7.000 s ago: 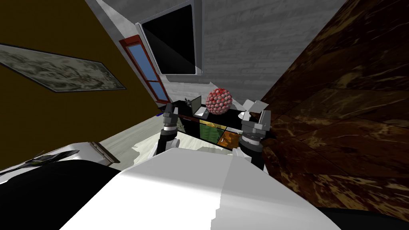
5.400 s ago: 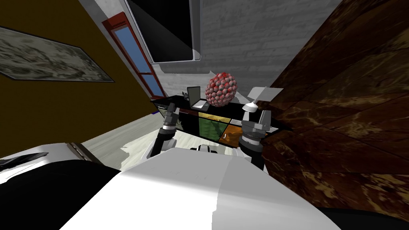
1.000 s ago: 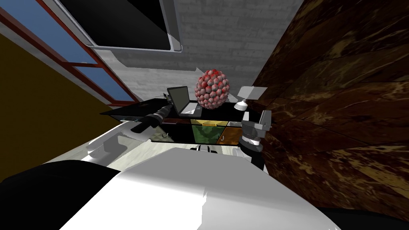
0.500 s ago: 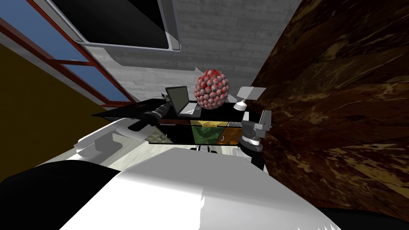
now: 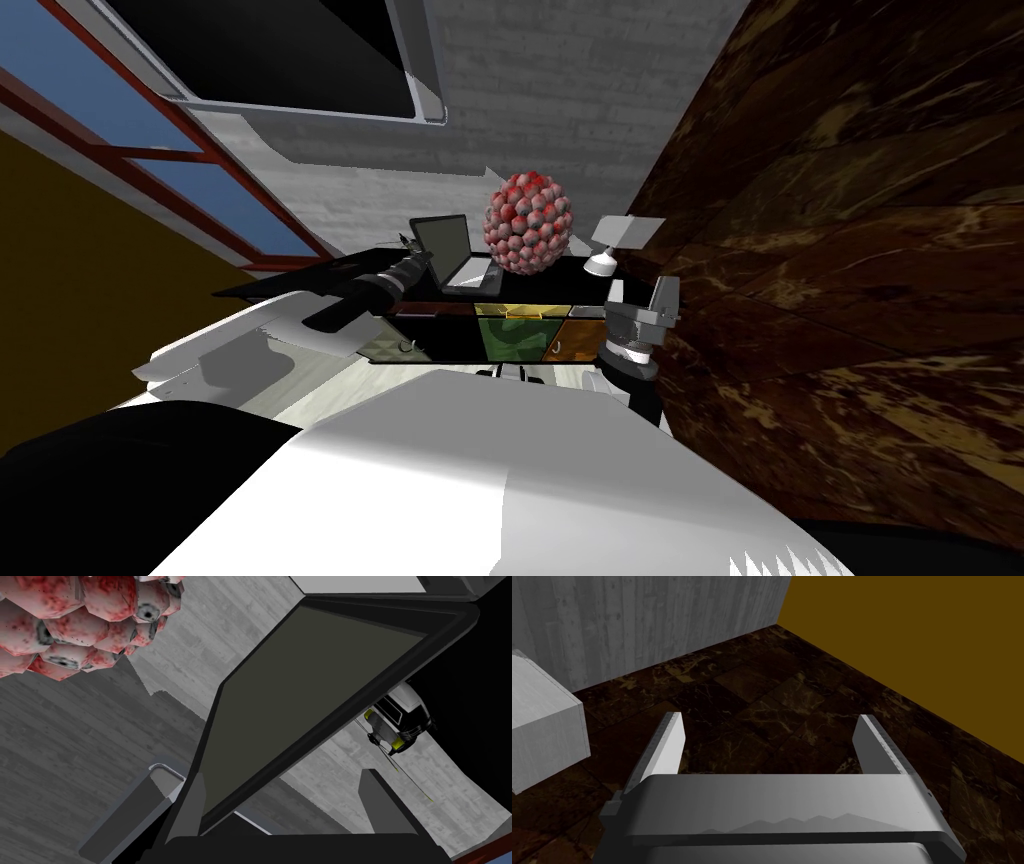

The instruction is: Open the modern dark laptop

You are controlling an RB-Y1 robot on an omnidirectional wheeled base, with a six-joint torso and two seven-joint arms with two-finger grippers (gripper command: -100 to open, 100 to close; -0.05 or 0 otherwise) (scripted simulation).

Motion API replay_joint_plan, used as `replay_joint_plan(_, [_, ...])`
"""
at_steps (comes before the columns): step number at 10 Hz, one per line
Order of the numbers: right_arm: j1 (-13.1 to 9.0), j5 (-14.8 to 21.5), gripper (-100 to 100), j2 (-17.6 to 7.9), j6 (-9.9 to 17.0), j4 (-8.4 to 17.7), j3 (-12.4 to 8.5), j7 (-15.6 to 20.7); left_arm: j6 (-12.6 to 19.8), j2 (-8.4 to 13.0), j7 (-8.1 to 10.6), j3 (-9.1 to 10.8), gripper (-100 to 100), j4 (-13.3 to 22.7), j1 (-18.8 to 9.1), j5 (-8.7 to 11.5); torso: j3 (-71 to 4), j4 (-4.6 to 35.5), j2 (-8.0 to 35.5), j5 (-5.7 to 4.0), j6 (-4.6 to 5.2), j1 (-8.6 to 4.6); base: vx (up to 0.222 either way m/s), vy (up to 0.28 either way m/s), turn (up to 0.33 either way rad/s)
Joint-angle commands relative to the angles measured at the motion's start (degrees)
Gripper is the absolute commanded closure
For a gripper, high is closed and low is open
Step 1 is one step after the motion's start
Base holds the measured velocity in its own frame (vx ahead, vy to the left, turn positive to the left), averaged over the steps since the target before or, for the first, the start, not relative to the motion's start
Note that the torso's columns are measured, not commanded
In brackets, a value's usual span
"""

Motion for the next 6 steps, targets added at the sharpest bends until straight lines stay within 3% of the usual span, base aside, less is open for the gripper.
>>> replay_joint_plan(1, [0.0, 0.0, 0, 0.0, 0.0, 0.0, 0.0, 0.0, -0.3, 0.2, -0.42, 0.34, -100, 2.3, -1.0, 0.5, 0.0, 0.0, 0.0, 0.02, 0.00, 0.04, -0.052, -0.010, -0.149])
replay_joint_plan(6, [0.0, 0.0, 0, 0.0, 0.0, 0.0, 0.0, 0.0, -1.8, 0.7, -1.78, 1.07, -100, 9.8, -3.9, 1.7, 0.0, 0.0, 0.0, 0.00, 0.03, 0.01, -0.093, -0.018, -0.170])
